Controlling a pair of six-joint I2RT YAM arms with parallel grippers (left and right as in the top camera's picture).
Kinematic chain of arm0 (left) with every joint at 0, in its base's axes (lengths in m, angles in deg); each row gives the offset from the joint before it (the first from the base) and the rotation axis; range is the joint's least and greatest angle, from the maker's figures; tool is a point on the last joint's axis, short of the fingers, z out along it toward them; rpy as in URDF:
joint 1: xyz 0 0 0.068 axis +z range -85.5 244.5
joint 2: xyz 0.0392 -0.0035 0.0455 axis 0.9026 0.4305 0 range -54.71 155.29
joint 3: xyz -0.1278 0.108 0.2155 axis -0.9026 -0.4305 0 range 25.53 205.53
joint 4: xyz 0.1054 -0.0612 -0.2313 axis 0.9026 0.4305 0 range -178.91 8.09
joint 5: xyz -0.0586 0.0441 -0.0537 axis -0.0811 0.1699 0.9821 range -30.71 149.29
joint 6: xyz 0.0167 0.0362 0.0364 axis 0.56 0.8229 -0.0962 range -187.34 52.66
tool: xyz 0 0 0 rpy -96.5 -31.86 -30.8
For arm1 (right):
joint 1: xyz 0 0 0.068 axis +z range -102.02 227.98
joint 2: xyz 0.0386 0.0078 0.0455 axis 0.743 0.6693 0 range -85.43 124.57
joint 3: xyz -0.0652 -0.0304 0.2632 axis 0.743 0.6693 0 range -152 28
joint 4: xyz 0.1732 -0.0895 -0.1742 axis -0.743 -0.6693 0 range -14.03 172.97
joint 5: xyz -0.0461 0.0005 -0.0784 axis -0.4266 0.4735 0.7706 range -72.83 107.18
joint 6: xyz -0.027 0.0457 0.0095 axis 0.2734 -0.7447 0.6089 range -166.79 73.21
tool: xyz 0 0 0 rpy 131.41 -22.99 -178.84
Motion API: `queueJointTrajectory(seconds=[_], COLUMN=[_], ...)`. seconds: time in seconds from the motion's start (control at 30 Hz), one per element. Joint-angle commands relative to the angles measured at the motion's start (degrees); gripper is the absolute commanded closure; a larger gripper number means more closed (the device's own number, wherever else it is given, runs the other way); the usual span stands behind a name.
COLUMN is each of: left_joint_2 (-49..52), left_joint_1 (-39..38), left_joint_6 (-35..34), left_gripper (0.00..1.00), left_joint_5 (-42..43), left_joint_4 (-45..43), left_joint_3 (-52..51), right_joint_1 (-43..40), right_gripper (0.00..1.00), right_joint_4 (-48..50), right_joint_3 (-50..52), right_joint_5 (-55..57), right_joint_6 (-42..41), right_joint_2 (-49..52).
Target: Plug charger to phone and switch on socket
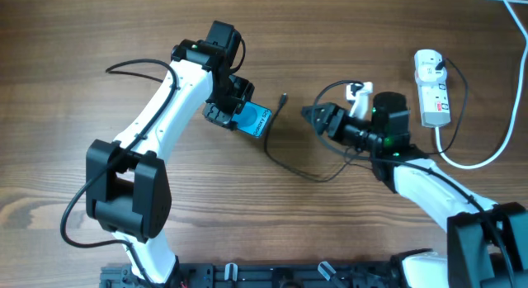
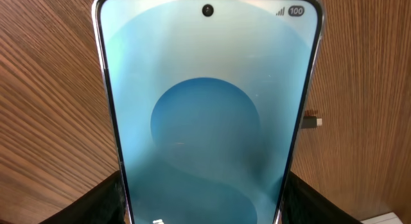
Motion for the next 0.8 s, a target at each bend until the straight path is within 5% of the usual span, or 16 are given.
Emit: queueJointTrajectory(seconds=[0.0, 0.17, 0.77], left_joint_2=[-1.7, -1.7, -1.7], left_joint_1=[-0.2, -1.2, -10.4], left_joint_6=[-0.6, -1.1, -7.6], left_gripper=[0.96, 0.96, 0.96], left_joint_5=[1.0, 2.0, 2.0], left_joint_4=[-0.1, -0.1, -2.5], left_joint_3=[0.0, 0.0, 0.0], right_joint_1=[5.2, 12.0, 14.9], right_gripper=[0.23, 0.38, 0.64], right_joint_4=[1.5, 4.8, 10.7], right_joint_3=[-0.5, -0.5, -0.5], right_joint_5=[1.5, 9.4, 13.2], right_joint_6=[-1.7, -5.4, -9.7], right_joint_2=[0.3, 0.5, 6.8])
